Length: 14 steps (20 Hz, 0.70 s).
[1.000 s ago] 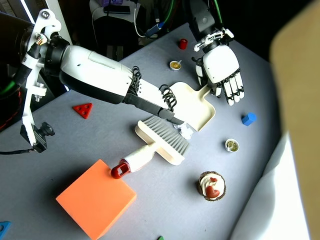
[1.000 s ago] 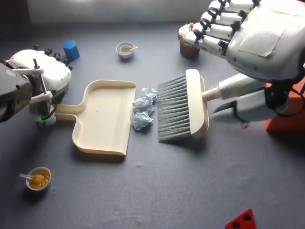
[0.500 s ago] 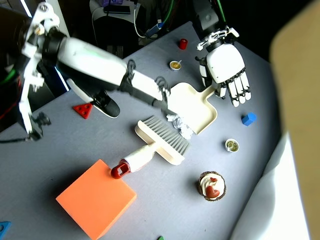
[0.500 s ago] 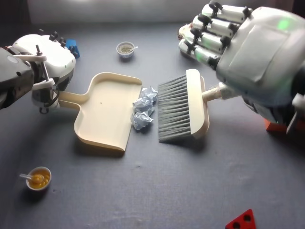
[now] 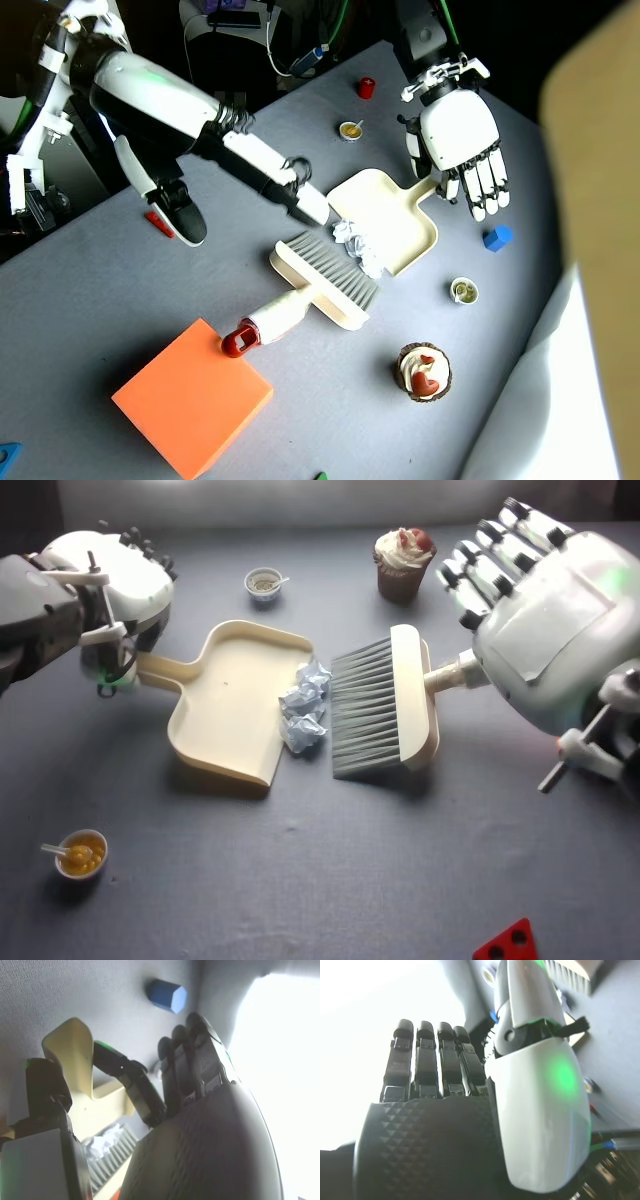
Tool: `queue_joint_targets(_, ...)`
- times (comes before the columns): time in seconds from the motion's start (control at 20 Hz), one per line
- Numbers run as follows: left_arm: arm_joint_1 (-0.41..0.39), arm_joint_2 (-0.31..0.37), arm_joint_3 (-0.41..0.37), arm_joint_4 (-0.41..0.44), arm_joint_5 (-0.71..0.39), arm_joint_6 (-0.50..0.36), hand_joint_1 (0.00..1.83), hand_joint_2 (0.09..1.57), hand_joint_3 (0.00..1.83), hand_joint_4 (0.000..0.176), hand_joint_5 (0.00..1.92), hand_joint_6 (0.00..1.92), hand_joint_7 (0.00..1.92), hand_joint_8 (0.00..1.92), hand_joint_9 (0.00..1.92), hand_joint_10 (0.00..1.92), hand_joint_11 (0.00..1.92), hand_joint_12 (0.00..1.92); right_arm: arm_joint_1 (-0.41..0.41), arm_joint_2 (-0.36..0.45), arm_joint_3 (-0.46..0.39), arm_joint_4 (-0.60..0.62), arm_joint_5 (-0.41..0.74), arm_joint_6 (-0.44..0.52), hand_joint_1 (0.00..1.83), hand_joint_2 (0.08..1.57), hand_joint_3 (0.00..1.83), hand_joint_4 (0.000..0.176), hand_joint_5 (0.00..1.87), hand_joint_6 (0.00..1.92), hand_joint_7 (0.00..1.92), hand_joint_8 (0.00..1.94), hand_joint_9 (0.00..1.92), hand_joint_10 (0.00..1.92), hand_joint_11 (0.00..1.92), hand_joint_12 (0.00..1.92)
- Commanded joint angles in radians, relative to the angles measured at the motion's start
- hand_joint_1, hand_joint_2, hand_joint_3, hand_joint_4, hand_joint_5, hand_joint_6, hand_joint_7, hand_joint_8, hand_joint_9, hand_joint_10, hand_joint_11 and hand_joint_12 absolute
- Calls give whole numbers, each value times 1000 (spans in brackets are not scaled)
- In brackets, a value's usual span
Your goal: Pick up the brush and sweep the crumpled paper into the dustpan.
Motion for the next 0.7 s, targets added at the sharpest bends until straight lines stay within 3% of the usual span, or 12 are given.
queue_joint_targets(0.0, -15, -1, 14, 33, -46, 2, 1131, 1080, 0, 0, 1066, 835, 310, 5, 248, 4, 162, 191, 4, -22, 11, -89, -146, -8, 1290, 996, 0, 0, 129, 1, 146, 1, 170, 4, 185, 42)
queue_joint_targets(0.2, -21, -35, 51, 66, -27, -44, 1138, 1080, 0, 0, 1064, 838, 298, 1, 239, 2, 161, 199, -48, -129, 45, -124, -309, 39, 1270, 987, 0, 0, 128, 6, 157, 5, 177, 4, 196, 45)
queue_joint_targets(0.4, -21, -51, 81, 80, 2, -57, 1141, 1074, 0, 0, 1079, 813, 319, 4, 255, 5, 142, 212, -87, -207, 95, -113, -378, 124, 1253, 990, 0, 0, 99, 0, 131, 0, 170, 0, 160, 28)
queue_joint_targets(0.65, -27, -52, 105, 82, 17, -62, 1142, 1075, 0, 0, 1076, 817, 317, 1, 254, 1, 114, 276, -112, -303, 272, -128, -382, 171, 1255, 953, 0, 0, 89, 0, 121, 0, 161, 1, 172, 33)
